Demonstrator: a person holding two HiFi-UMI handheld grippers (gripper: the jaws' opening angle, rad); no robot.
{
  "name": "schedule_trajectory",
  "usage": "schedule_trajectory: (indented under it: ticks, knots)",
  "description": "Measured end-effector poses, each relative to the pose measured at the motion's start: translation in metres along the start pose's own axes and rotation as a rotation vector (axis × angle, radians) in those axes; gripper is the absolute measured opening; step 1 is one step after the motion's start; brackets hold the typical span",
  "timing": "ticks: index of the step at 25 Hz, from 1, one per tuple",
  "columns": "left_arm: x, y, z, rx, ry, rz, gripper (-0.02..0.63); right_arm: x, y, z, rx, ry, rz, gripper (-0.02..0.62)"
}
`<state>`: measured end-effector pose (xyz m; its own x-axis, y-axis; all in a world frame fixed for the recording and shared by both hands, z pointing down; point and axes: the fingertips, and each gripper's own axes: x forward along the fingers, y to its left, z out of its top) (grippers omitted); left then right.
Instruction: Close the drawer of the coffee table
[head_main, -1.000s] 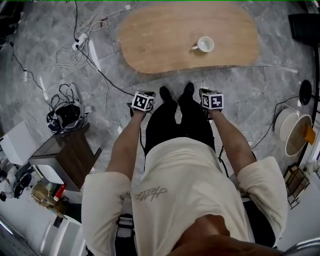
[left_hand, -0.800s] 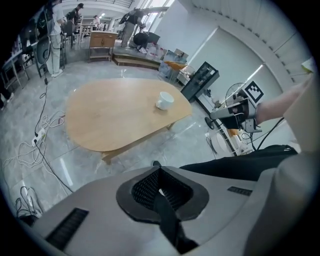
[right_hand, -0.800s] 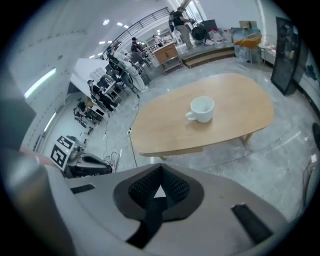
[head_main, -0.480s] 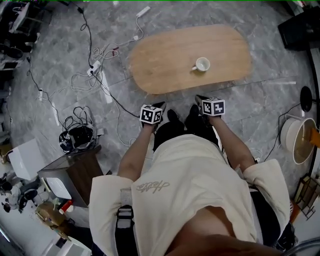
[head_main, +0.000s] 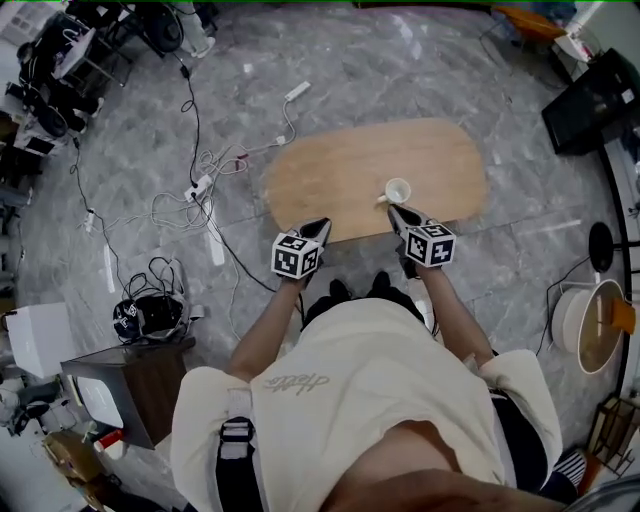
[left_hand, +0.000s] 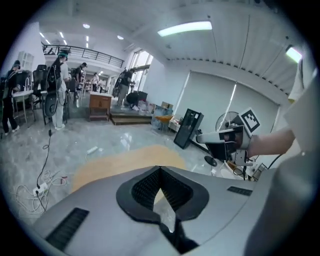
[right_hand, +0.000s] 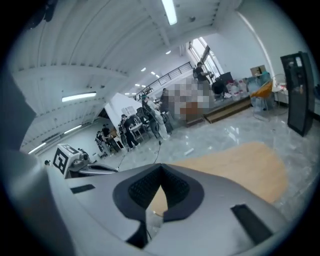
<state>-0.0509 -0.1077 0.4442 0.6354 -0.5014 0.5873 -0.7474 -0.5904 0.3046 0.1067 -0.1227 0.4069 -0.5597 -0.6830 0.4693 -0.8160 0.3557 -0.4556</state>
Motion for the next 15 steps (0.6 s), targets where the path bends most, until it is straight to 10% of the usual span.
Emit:
schedule_trajectory:
  ticks: [15]
  knots:
    - [-0.104,-0.047,0.148,0.149,-0.34,0.066,0.005,-0.058,0.113,0.119,-0.331,-0.165,0.208,-0.006]
